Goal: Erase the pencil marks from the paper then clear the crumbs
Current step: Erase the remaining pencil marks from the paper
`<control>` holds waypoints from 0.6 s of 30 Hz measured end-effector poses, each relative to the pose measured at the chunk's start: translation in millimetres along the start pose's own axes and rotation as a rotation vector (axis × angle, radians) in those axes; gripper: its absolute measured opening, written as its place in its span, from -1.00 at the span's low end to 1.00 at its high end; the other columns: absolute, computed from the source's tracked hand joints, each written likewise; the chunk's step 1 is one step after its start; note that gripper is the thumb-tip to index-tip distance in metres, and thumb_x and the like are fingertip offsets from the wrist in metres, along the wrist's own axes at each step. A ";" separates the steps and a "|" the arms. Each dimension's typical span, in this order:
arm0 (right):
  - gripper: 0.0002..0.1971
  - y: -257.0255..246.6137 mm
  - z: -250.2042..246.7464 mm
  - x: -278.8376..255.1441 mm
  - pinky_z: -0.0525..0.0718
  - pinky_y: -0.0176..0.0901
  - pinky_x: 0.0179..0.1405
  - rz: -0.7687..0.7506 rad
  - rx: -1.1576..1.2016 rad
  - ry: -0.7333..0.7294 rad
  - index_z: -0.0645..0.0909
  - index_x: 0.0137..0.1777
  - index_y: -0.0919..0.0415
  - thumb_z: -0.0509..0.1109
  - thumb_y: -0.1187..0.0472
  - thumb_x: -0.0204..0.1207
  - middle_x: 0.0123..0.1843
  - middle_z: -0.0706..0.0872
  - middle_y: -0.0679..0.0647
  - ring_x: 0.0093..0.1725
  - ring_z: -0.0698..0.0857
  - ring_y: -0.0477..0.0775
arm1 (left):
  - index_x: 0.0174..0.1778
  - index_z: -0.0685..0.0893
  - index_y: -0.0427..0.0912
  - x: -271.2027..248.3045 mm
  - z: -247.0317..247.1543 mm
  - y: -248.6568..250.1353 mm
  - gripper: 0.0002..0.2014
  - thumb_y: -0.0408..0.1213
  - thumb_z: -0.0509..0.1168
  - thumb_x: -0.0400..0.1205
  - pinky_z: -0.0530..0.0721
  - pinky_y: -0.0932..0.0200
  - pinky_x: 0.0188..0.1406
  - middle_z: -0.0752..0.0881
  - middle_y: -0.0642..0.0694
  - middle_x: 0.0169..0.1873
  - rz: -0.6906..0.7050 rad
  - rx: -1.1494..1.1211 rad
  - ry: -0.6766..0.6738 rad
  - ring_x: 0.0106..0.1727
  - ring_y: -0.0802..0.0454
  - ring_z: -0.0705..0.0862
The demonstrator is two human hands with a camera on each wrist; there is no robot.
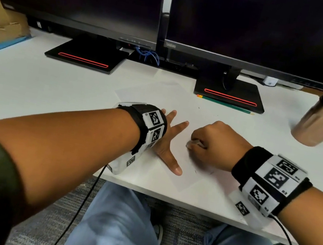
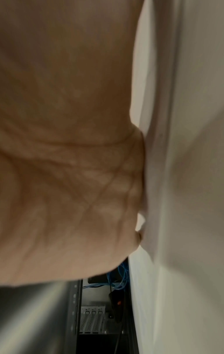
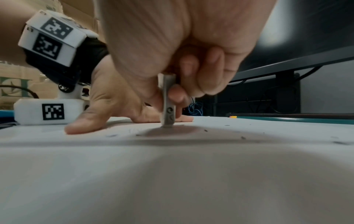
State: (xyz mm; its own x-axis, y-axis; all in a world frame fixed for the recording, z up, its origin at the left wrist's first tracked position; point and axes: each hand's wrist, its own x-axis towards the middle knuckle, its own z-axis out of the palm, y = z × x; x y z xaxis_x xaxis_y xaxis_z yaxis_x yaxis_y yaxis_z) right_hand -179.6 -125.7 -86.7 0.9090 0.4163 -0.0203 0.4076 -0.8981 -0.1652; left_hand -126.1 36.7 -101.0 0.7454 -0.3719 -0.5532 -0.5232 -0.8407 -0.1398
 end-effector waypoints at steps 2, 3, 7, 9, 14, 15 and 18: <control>-0.75 -5.9 3.0 -3.8 0.63 -0.14 -0.32 -0.051 0.084 -0.061 0.70 -0.28 0.13 0.36 0.02 0.55 -0.46 0.65 -0.08 -0.43 0.60 -0.12 | 0.63 -0.53 0.21 2.4 1.3 0.2 0.40 0.66 0.30 0.18 -0.10 -0.44 0.62 -0.47 -0.18 0.68 0.001 0.006 -0.003 0.71 -0.34 -0.33; -0.79 -6.7 2.6 -5.4 0.60 -0.23 -0.33 -0.049 0.133 -0.091 0.75 -0.22 0.08 0.39 0.01 0.55 -0.43 0.69 -0.12 -0.42 0.61 -0.16 | 0.63 -0.53 0.21 2.9 1.7 -0.4 0.40 0.66 0.30 0.17 -0.11 -0.45 0.62 -0.48 -0.17 0.67 -0.001 0.002 -0.004 0.71 -0.34 -0.33; -0.71 4.7 -0.2 -0.3 0.73 0.02 -0.20 0.035 0.051 -0.023 0.75 -0.21 0.17 0.33 0.00 0.55 -0.33 0.77 0.03 -0.31 0.70 0.05 | 0.63 -0.53 0.23 1.5 0.9 -2.0 0.40 0.67 0.29 0.16 -0.10 -0.46 0.61 -0.48 -0.16 0.68 0.000 -0.014 -0.010 0.71 -0.34 -0.33; -0.73 4.2 0.6 -1.9 0.72 -0.02 -0.21 -0.021 0.082 -0.052 0.75 -0.23 0.16 0.35 0.01 0.54 -0.36 0.76 0.02 -0.33 0.69 0.04 | 0.63 -0.53 0.22 2.2 1.4 -2.4 0.41 0.68 0.28 0.14 -0.10 -0.45 0.61 -0.47 -0.16 0.68 0.004 -0.006 -0.001 0.71 -0.33 -0.33; -0.84 1.7 -5.3 -11.0 0.67 -0.24 -0.14 -0.026 0.242 -0.041 0.82 -0.10 0.04 0.40 0.08 0.53 -0.30 0.77 -0.22 -0.27 0.71 -0.18 | 0.63 -0.54 0.20 -0.5 6.8 -9.0 0.44 0.70 0.27 0.12 -0.15 -0.49 0.59 -0.49 -0.16 0.67 -0.002 -0.034 -0.009 0.70 -0.32 -0.38; -0.82 3.5 -4.9 -10.4 0.69 -0.16 -0.13 -0.007 0.210 0.039 0.81 -0.08 0.08 0.36 0.12 0.53 -0.27 0.78 -0.18 -0.27 0.70 -0.14 | 0.63 -0.54 0.20 -1.6 7.3 -9.6 0.44 0.70 0.27 0.12 -0.17 -0.51 0.61 -0.50 -0.15 0.66 0.005 -0.046 -0.008 0.69 -0.32 -0.40; -0.81 7.0 -3.0 -7.0 0.68 -0.06 -0.17 0.040 0.146 0.119 0.77 -0.08 0.10 0.30 0.16 0.52 -0.27 0.77 -0.03 -0.27 0.69 0.01 | 0.62 -0.55 0.16 -6.7 5.5 -3.8 0.41 0.68 0.27 0.19 -0.20 -0.51 0.62 -0.55 -0.10 0.64 0.067 -0.060 0.005 0.66 -0.29 -0.48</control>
State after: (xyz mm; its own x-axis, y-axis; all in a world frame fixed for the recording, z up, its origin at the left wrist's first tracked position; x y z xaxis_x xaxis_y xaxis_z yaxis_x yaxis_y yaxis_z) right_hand -182.9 -135.3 -84.7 0.9315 0.3535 0.0857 0.3622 -0.8798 -0.3078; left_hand -131.3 44.6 -101.3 0.7117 -0.4303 -0.5553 -0.5465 -0.8358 -0.0528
